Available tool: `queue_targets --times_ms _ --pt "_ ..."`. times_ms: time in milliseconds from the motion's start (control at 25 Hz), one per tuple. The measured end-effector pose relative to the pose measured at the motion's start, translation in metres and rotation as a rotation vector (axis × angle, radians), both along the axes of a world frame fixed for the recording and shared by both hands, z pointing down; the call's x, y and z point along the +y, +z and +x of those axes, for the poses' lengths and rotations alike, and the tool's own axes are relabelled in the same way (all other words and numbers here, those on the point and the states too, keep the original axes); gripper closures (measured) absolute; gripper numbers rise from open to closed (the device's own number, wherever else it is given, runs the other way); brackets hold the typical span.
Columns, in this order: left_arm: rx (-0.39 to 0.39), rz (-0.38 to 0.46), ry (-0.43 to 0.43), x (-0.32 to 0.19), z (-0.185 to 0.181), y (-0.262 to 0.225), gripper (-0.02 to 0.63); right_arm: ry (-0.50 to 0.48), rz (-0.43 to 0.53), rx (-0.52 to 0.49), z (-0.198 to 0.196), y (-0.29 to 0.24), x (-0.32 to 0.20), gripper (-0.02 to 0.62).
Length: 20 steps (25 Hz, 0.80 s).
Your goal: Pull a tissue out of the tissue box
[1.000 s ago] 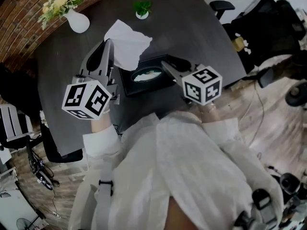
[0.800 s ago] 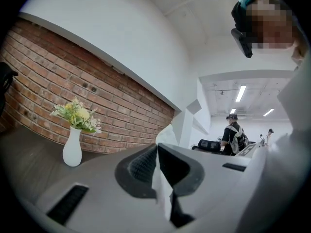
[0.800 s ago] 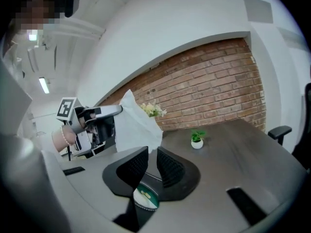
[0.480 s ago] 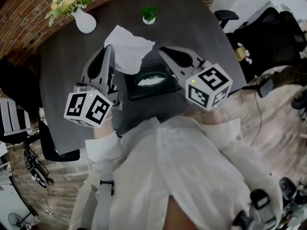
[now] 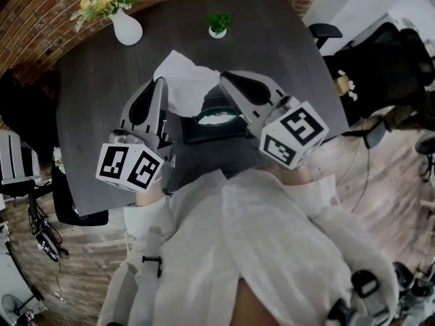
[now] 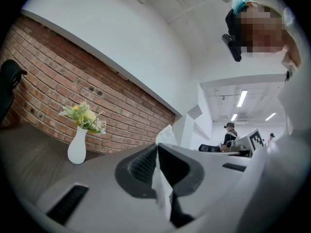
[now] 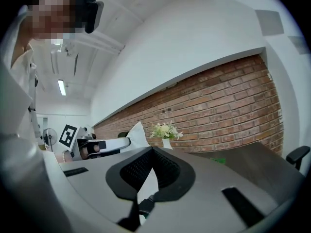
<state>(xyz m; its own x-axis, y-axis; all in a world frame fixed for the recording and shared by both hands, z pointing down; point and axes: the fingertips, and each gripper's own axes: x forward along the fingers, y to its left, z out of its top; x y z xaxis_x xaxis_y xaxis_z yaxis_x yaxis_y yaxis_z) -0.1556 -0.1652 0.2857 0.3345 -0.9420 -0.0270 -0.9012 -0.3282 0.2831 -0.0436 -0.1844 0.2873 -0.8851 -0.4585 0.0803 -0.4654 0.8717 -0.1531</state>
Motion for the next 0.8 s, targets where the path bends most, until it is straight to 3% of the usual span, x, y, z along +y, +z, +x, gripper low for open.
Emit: queue_targets --times_ms 480,800 --pt "-0.13 -0.146 0.0 0.005 0.006 0.048 0.6 -0.008 -0.073 0.077 -0.01 0.034 0.013 0.592" --pt "-0.153 -0.197 -0.003 0.005 0.007 0.063 0.6 -0.014 -0.098 0.116 -0.007 0.045 0.011 0.592"
